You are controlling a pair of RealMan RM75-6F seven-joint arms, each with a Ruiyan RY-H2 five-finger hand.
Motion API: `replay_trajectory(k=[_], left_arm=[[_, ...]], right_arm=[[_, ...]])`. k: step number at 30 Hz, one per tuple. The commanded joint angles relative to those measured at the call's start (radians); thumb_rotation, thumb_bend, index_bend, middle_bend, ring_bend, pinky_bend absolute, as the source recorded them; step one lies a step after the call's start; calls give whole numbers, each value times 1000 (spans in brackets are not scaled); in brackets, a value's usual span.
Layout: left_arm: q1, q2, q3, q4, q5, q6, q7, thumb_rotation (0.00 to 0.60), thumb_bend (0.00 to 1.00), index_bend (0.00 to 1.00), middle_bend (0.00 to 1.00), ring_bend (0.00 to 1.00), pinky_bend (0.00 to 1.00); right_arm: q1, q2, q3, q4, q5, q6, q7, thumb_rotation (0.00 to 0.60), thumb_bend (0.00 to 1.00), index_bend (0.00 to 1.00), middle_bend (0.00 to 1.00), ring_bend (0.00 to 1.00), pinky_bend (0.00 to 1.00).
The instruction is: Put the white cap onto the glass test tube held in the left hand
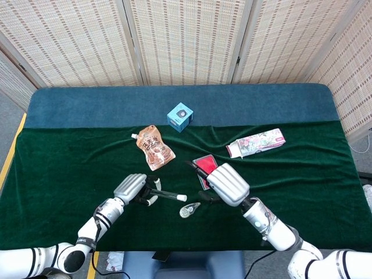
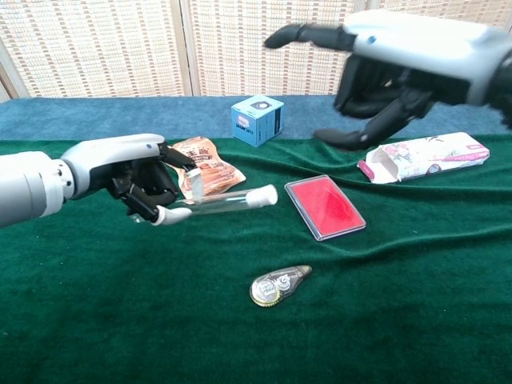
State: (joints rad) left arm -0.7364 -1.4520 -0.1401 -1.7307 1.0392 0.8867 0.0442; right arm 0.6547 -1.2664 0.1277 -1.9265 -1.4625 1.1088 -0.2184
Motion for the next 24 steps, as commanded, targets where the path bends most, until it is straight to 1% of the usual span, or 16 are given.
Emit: replay_trajectory(k=[1, 8, 13, 18, 20, 21, 22, 24], left_arm=[[4, -13, 21, 53, 10, 31, 58, 600, 519, 720, 927, 829, 794], [3, -77, 35, 181, -36, 46, 145, 600, 519, 716, 927, 828, 794], [-1, -111, 46, 240, -61, 54, 220, 600, 517, 675, 927, 821, 794], [-3, -131, 48, 264, -92, 69, 289, 600, 517, 568, 927, 801, 794], [-1, -134, 47, 265, -104, 76, 310, 600, 513, 497, 923, 783, 794], [0, -133, 47, 262, -110, 77, 319, 600, 503, 449, 904, 760, 794], [1, -131, 47, 258, -114, 80, 327, 600, 495, 424, 887, 742, 794], [7, -132, 47, 254, -107, 103, 344, 600, 468, 366, 807, 678, 794]], right_arm=[[-35, 43, -5, -9, -9, 38, 18, 537, 436, 32, 1000, 1000, 1000], [-95, 104, -28, 14, -7, 83, 58, 536, 436, 32, 1000, 1000, 1000], [-130, 126, -34, 45, 8, 104, 99, 537, 436, 32, 1000, 1000, 1000], [-168, 138, -39, 83, 28, 127, 164, 538, 436, 32, 1000, 1000, 1000], [-186, 141, -42, 104, 35, 138, 192, 535, 436, 32, 1000, 1000, 1000], [-193, 143, -43, 112, 37, 143, 203, 534, 436, 32, 1000, 1000, 1000], [-201, 144, -44, 120, 38, 149, 214, 534, 436, 32, 1000, 1000, 1000], [-219, 150, -46, 135, 40, 163, 239, 535, 436, 32, 1000, 1000, 1000]])
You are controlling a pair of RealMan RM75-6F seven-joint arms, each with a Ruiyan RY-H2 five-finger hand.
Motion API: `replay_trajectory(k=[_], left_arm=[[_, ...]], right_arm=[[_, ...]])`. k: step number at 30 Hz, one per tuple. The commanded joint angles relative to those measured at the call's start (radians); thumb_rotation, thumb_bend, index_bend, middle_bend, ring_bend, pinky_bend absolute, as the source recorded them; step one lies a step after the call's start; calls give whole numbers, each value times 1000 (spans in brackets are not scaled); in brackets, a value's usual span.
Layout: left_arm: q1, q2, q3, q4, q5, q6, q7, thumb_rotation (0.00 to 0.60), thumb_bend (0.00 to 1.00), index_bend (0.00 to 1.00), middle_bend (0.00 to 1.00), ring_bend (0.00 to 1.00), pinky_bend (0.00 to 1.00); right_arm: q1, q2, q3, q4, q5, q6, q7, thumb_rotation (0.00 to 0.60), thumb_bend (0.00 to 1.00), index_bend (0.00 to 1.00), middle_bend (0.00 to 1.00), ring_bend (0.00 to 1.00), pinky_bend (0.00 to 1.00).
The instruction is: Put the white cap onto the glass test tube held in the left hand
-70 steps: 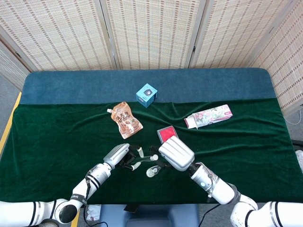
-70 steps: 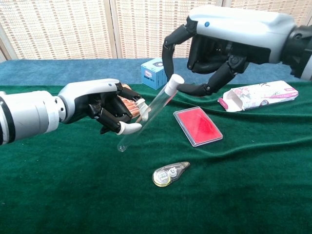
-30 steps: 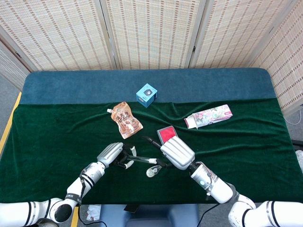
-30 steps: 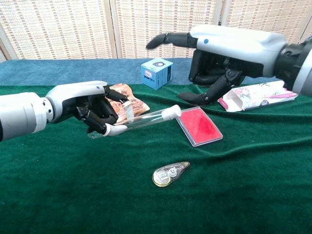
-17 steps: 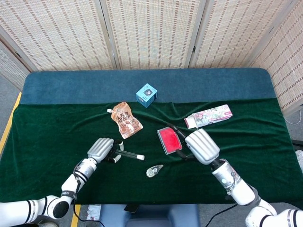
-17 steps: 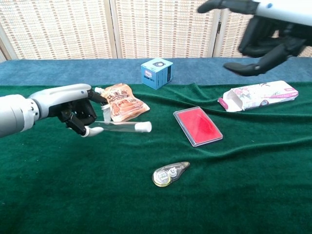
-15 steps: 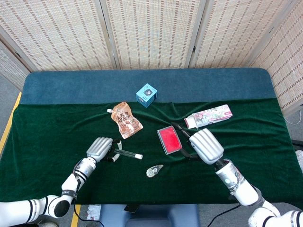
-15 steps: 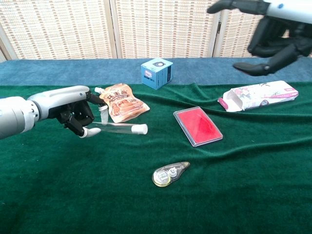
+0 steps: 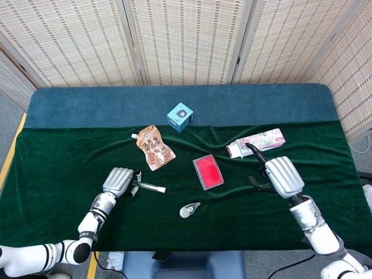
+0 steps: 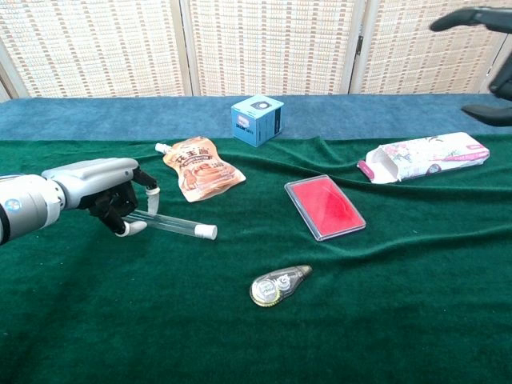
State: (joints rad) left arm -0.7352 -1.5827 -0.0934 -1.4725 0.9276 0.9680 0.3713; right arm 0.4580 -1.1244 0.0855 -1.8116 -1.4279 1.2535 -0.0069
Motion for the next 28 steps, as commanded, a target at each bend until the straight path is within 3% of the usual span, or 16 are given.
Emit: replay_trajectory(k=[1, 4, 7, 9, 11, 12, 14, 17, 21, 24, 28], left_arm=[[9, -2, 4, -5, 11, 32, 26, 600, 461, 353, 780, 657, 794], [19, 21, 16, -29, 5, 42, 59, 600, 439, 298, 633, 542, 750], [35, 68, 21, -80, 3, 59, 70, 600, 425, 238, 431, 355, 565], [61, 114, 28, -122, 37, 107, 69, 600, 423, 221, 344, 249, 420], [98, 161, 40, -153, 92, 180, 61, 600, 423, 217, 297, 199, 329], [116, 179, 47, -158, 122, 219, 62, 600, 423, 217, 279, 186, 300], [161, 213, 69, -158, 189, 313, 75, 600, 424, 217, 259, 171, 248], [230, 262, 83, -179, 241, 414, 40, 600, 423, 218, 239, 144, 165], [313, 327, 99, -212, 298, 512, -35, 600, 424, 229, 238, 138, 132], [371, 370, 122, -240, 345, 558, -105, 600, 424, 233, 239, 137, 117], [438, 404, 162, -269, 421, 614, -158, 600, 425, 241, 239, 137, 114]], right_arm=[[-30, 12, -5, 27, 6, 23, 36, 535, 436, 32, 1000, 1000, 1000], [-59, 28, -11, 51, 16, 40, 56, 537, 436, 32, 1000, 1000, 1000], [-89, 46, -18, 69, 24, 60, 67, 536, 435, 32, 989, 1000, 1000], [-121, 61, -26, 82, 22, 91, 74, 538, 436, 41, 908, 972, 989], [-154, 73, -35, 97, 25, 123, 65, 544, 436, 65, 722, 809, 886], [-167, 79, -38, 101, 29, 134, 60, 545, 436, 74, 652, 733, 824], [-194, 92, -43, 113, 35, 159, 48, 548, 436, 86, 451, 501, 602], [-229, 101, -50, 142, 19, 197, 52, 550, 435, 89, 250, 218, 299], [-274, 102, -68, 176, -8, 240, 69, 551, 436, 66, 113, 84, 124], [-307, 99, -80, 186, -18, 263, 93, 550, 436, 4, 80, 44, 67], [-353, 88, -89, 204, -22, 301, 115, 552, 436, 0, 63, 14, 33]])
